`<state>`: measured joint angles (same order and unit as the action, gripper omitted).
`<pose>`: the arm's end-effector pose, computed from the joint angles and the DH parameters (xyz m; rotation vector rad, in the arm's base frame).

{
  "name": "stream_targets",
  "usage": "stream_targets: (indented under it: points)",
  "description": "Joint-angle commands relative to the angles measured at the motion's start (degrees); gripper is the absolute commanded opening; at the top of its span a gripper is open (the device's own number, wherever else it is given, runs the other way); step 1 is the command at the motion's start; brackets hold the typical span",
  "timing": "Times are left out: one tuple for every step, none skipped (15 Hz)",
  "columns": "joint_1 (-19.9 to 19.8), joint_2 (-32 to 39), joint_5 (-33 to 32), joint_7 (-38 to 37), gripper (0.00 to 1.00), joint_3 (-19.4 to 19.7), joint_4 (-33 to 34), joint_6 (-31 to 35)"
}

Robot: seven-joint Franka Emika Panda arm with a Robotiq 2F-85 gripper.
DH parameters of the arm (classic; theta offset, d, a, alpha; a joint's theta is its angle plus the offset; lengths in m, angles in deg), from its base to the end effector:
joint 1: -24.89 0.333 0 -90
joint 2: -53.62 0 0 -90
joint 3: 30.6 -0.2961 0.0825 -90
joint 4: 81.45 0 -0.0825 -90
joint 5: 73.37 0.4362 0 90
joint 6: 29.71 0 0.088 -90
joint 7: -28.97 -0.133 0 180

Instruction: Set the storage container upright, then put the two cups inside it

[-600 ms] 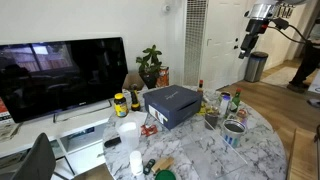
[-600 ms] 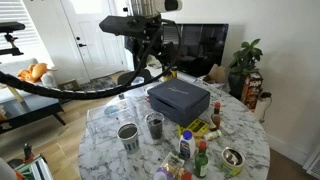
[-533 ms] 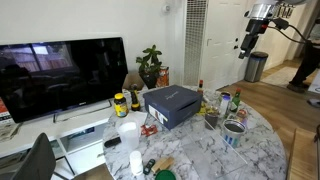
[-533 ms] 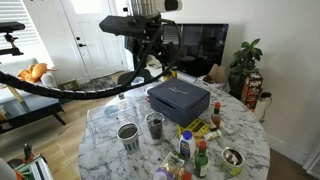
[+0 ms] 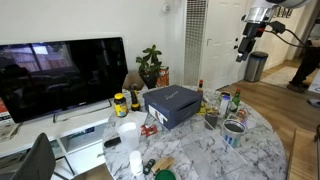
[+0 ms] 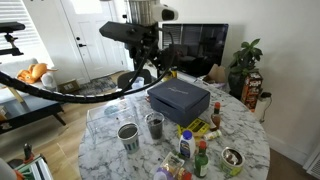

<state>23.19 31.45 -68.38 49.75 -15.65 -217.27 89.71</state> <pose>0.4806 -0.1353 0.4100 -2.9945 -0.0700 -0.2060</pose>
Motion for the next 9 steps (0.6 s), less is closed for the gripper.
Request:
stream_targets:
  points:
    - [3.9, 7.6, 10.6, 2.5, 1.0, -1.7, -2.8, 3.8]
    - [5.2, 9.9, 15.2, 4.1, 1.0, -2.1, -3.3, 3.7]
    - [6.5, 12.4, 20.6, 7.6, 1.0, -2.5, -4.1, 6.0]
    - [9.0, 15.5, 25.5, 10.1, 1.0, -1.6, -4.4, 6.7]
    - [9.5, 18.3, 30.0, 12.9, 1.0, -1.9, -4.2, 6.9]
    - [7.7, 20.9, 34.5, 15.8, 1.0, -4.3, -4.3, 7.2]
    - [7.1, 23.4, 37.4, 16.9, 1.0, -5.7, -4.2, 7.9]
    - [6.1, 25.8, 39.1, 16.9, 1.0, -7.1, -4.3, 9.8]
    - [5.0, 21.5, 34.7, 14.1, 1.0, -7.9, -4.4, 7.4]
